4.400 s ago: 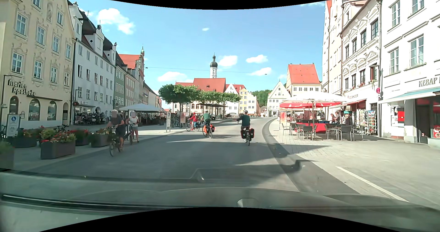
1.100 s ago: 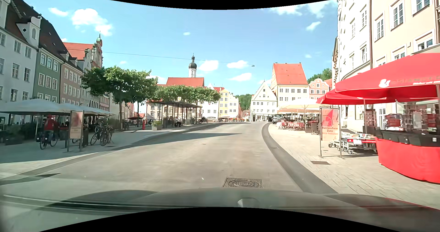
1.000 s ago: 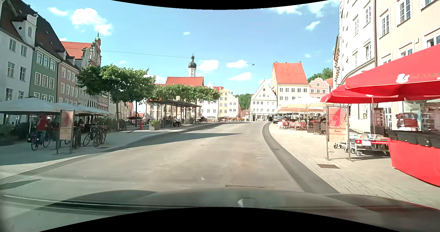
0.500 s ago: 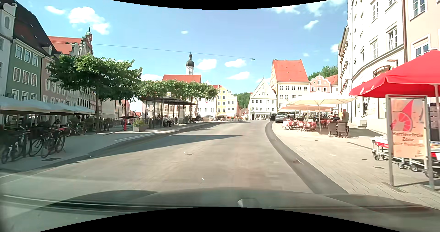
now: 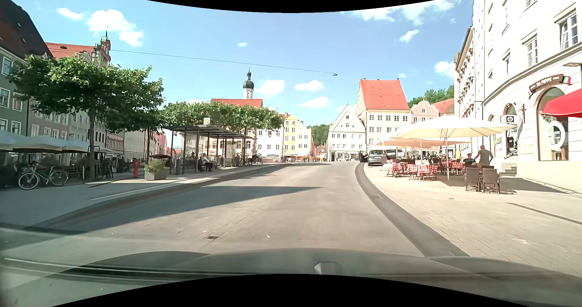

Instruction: Follow the waypoints while adhering to traffic rules and regulations

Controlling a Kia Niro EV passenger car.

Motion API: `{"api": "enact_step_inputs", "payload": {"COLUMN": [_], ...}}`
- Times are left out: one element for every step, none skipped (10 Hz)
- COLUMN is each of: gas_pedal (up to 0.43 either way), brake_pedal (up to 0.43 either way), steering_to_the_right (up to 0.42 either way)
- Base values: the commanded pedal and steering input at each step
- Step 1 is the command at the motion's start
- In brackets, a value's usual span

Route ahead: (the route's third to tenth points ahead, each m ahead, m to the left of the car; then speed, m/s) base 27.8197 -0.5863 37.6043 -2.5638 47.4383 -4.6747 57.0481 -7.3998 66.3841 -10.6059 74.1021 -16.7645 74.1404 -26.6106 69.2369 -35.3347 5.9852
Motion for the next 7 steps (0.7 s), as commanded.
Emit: {"api": "enact_step_inputs", "payload": {"gas_pedal": [0.067,0.067,0.067,0.067,0.079,0.079,0.079], "brake_pedal": [0.006,0.006,0.006,0.006,0.006,0.006,0.006], "steering_to_the_right": [0.023,0.025,0.025,0.024,0.024,0.025,0.031]}}
